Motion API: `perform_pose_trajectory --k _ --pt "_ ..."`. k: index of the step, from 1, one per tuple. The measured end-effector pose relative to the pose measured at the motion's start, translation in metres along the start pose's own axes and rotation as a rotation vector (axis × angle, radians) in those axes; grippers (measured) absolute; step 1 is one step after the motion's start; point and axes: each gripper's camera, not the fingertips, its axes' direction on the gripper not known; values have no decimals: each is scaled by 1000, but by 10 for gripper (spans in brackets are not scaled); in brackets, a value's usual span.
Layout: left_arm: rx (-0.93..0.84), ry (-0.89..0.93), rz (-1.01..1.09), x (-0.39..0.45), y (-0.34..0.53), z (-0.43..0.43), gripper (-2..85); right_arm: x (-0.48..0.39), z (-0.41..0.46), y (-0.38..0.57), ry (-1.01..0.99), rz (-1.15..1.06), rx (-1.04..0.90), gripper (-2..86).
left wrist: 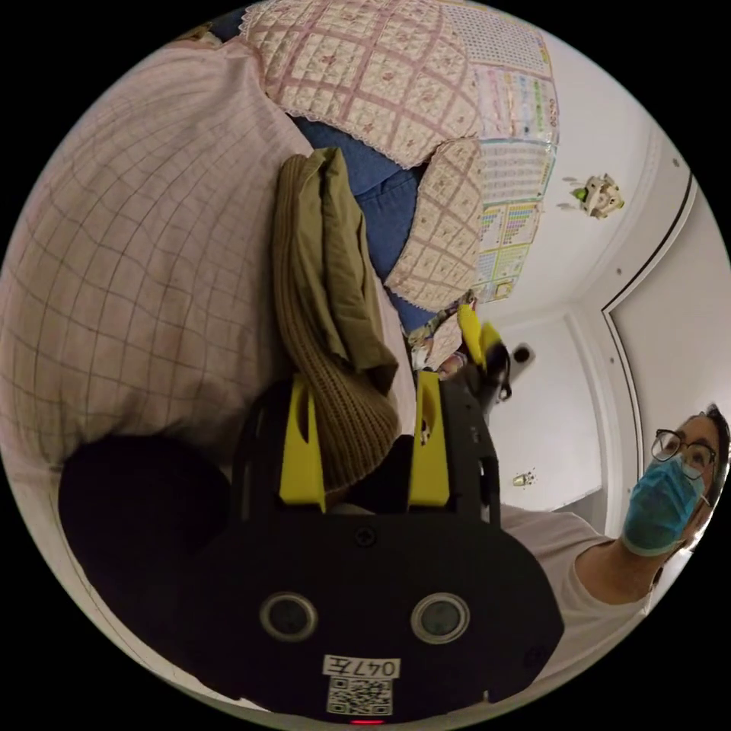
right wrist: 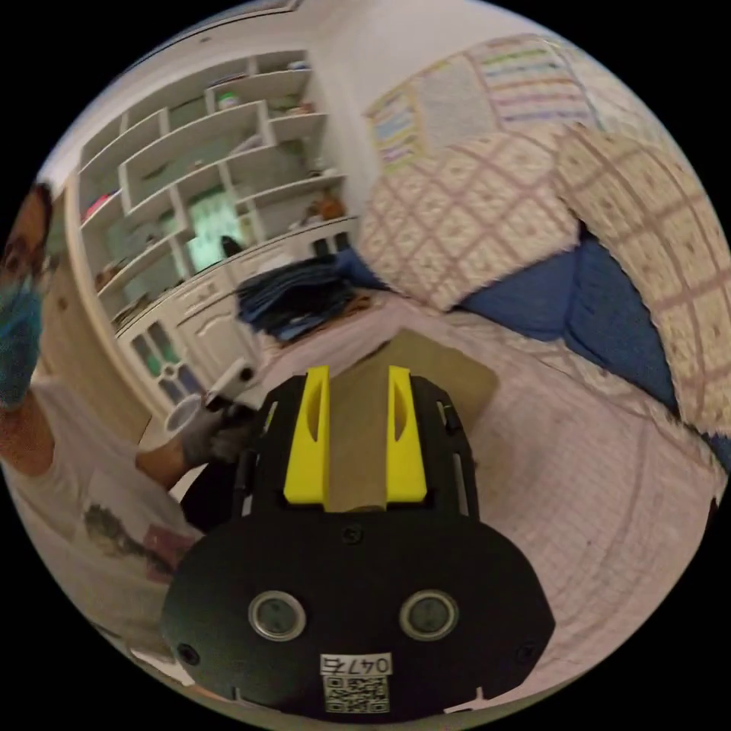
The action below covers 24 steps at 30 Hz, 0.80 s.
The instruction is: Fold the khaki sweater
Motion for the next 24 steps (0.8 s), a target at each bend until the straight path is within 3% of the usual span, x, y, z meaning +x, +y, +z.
perform_pose_trajectory --k 5,8,11,15,19,24 --pt "-3 -53 12 -36 -17 -13 121 158 96 -18 -34 328 -160 95" --pt "1 -18 8 -65 -30 -26 103 196 141 -14 -53 429 -232 115" --pt "12 -4 37 -84 -43 -39 89 207 157 -15 -214 462 -147 52" --pt "63 38 111 -96 -57 -68 79 193 156 -31 -203 422 -120 21" --pt "122 145 191 -91 -69 -115 75 120 130 -81 -137 182 -86 12" --pt "247 176 392 -45 -68 -262 74 13 118 -159 -165 -66 -27 12"
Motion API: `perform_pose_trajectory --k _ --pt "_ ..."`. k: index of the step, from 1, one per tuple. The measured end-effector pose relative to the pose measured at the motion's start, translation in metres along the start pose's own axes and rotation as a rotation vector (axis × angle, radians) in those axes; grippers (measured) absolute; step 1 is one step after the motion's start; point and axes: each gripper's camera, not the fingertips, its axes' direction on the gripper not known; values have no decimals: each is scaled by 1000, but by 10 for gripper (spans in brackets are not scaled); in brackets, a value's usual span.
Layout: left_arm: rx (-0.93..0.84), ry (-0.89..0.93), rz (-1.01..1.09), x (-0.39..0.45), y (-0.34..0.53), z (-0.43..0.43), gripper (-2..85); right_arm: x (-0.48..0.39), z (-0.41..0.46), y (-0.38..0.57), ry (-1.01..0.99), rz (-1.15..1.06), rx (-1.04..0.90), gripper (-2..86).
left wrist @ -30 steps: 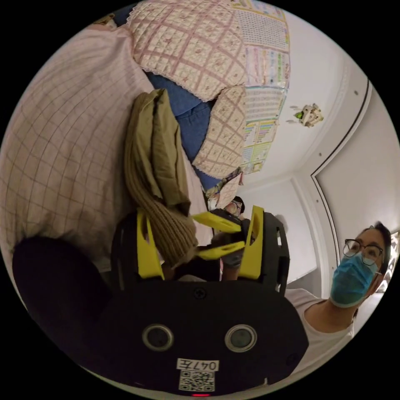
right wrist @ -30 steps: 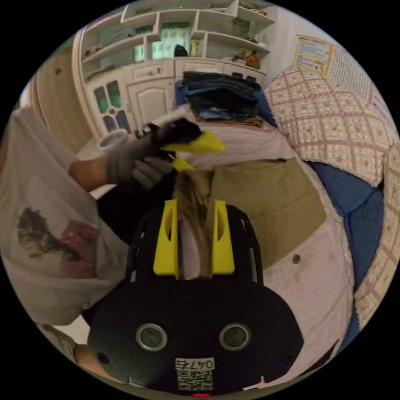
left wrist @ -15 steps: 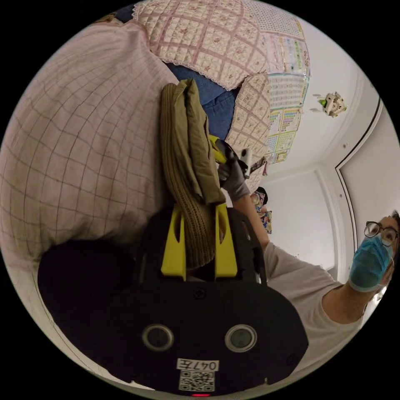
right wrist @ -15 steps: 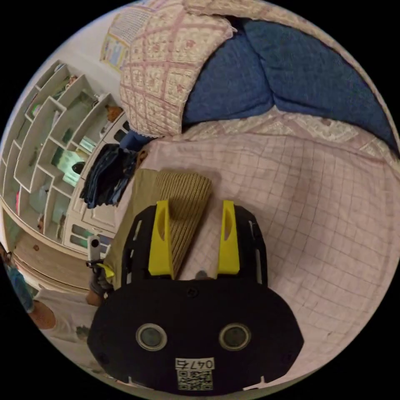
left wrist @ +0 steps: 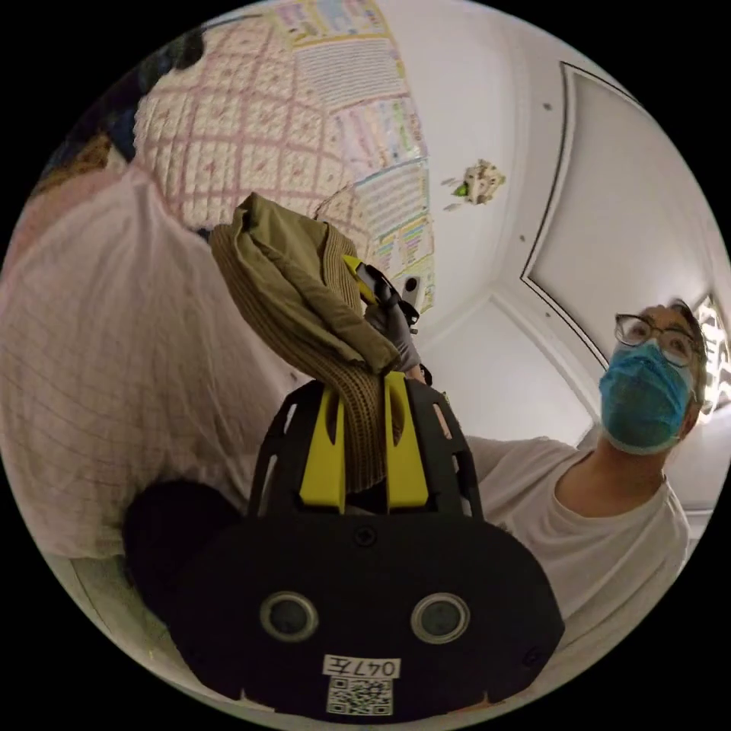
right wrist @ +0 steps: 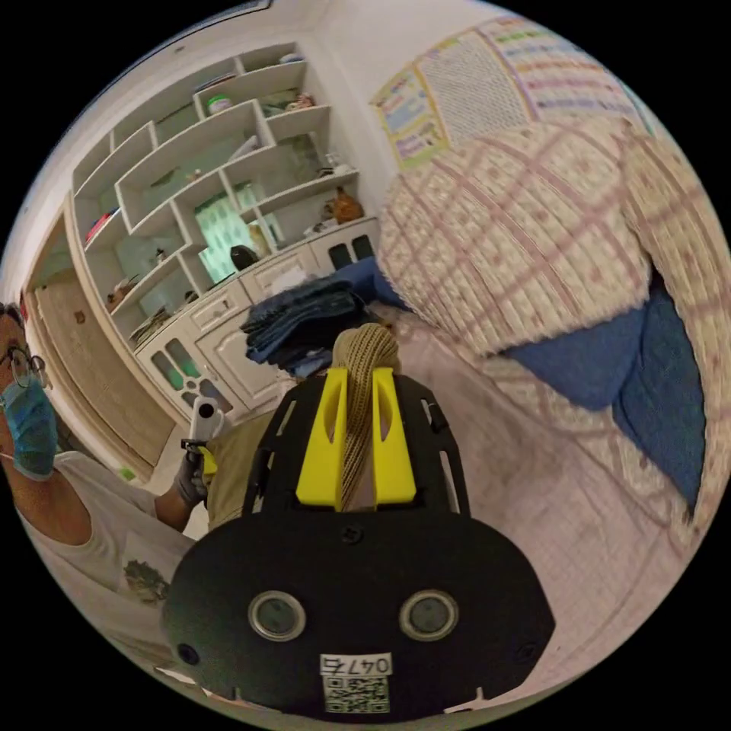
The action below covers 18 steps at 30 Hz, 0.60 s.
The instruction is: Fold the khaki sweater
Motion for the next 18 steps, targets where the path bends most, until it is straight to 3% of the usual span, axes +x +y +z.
perform_pose_trajectory --k 5,11,16,18 --pt "59 -117 183 67 -97 -178 74 -88 48 -103 -203 -62 135 12" --pt "-1 -487 244 117 -307 -393 76 -172 150 -210 -172 -73 233 13" --pt "-37 -671 52 34 -447 -499 91 -166 261 -246 -112 113 289 25" --pt "49 -848 -166 -50 -463 -548 129 -153 312 -243 -28 120 206 45"
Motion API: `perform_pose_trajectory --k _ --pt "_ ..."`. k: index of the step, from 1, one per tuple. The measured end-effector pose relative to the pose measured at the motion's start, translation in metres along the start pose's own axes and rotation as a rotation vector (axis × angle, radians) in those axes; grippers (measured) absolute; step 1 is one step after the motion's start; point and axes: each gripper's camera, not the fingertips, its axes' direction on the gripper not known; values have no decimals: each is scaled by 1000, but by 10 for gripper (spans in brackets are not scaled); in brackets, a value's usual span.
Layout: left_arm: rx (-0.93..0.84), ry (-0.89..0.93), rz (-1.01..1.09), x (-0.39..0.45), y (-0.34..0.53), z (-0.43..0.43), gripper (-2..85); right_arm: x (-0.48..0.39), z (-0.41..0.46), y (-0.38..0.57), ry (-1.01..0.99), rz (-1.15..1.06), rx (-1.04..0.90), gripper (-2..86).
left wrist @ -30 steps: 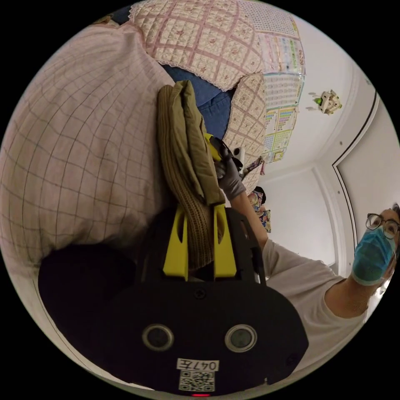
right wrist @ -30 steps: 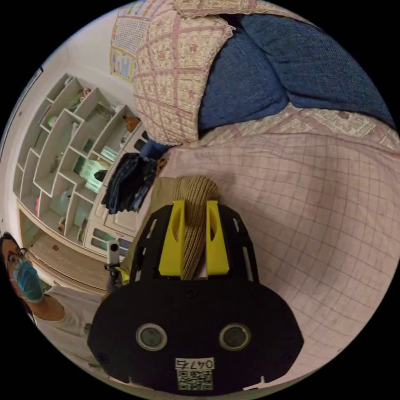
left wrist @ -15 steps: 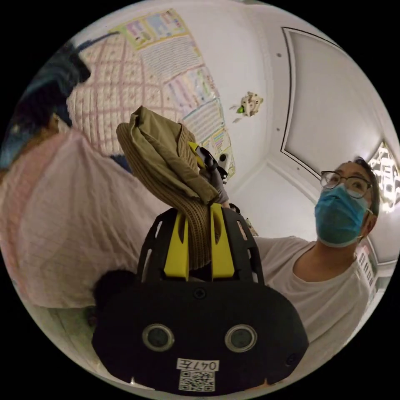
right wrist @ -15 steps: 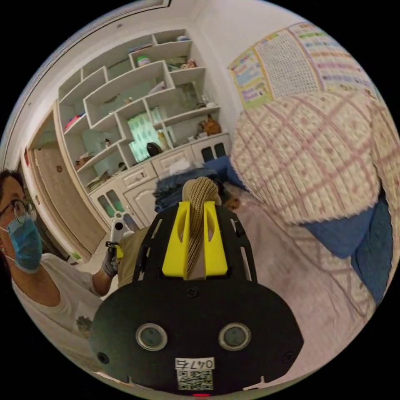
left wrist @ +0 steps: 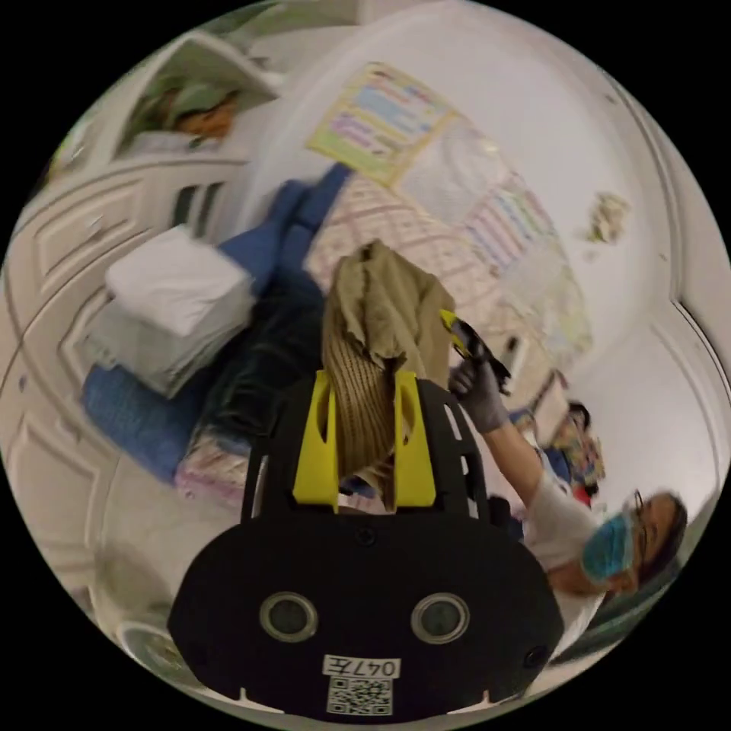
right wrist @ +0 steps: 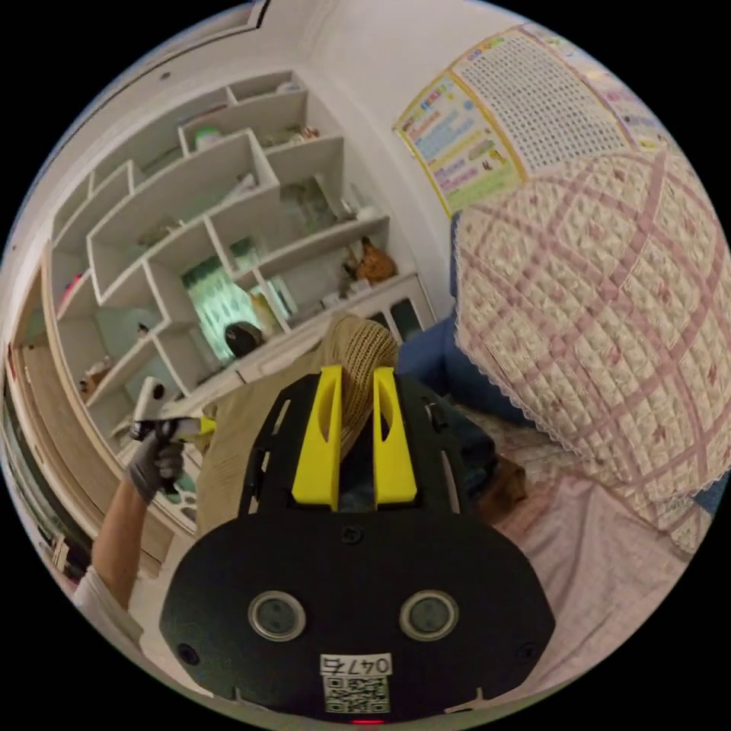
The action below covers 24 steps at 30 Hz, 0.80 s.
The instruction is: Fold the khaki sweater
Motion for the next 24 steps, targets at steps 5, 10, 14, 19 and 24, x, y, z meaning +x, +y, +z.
perform_pose_trajectory --k 5,10,14,19,24 --pt "209 -4 -176 -101 64 -2 173 48 7 67 18 -27 -155 127" --pt "347 -131 -38 -55 181 -36 168 66 -95 120 5 -83 -164 124" --pt "417 -243 190 74 309 -29 115 76 -196 166 76 -70 -160 58" --pt "376 -275 316 203 421 29 62 67 -292 204 252 -110 -144 -5" --pt "334 -212 405 317 471 89 13 48 -363 219 429 -232 -160 -12"
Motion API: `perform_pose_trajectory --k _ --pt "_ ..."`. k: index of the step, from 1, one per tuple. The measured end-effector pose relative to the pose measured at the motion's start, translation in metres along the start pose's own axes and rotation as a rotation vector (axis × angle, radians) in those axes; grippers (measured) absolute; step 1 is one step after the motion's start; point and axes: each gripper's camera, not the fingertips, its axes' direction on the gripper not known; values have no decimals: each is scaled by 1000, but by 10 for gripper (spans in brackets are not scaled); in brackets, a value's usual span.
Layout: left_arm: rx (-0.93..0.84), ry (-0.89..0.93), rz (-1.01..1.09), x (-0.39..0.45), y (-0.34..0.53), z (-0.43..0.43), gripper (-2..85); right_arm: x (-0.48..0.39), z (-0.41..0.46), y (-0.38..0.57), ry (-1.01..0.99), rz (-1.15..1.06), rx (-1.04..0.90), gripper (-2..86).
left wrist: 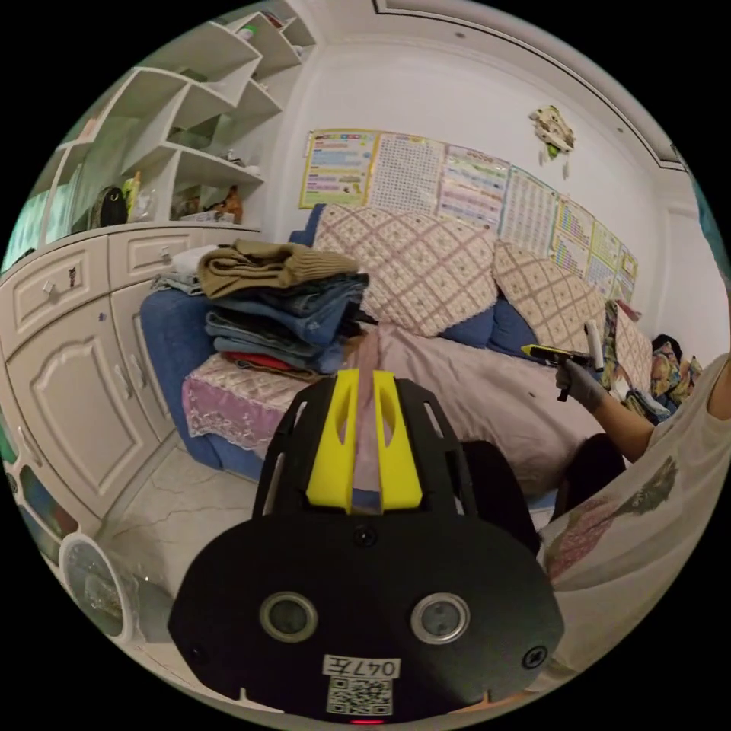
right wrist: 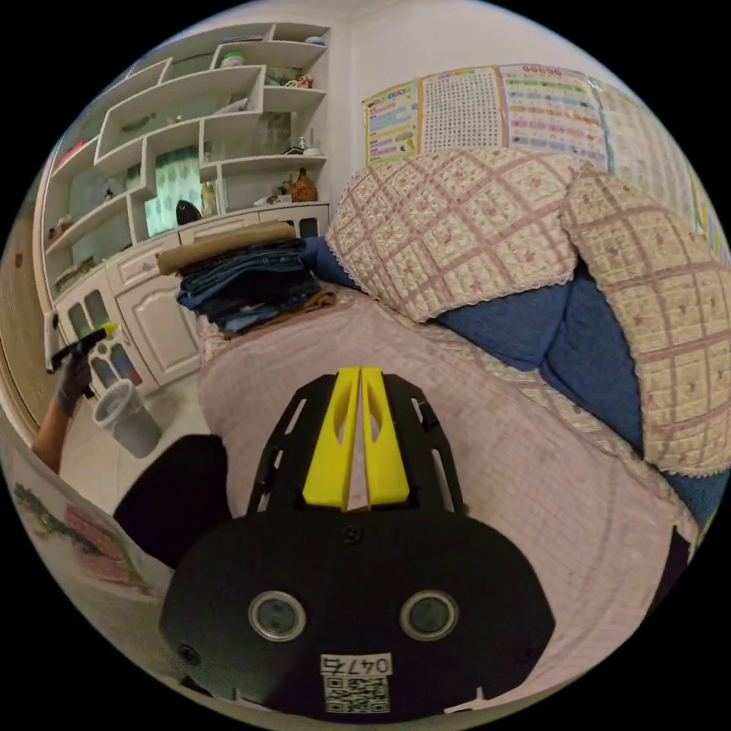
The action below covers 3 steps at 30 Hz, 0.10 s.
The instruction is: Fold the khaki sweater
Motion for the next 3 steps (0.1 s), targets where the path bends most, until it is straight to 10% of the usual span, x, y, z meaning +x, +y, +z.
perform_pose_trajectory --k 3 --pt "20 61 82 73 -26 14 -6 4 -35 17 123 -57 12 -12"
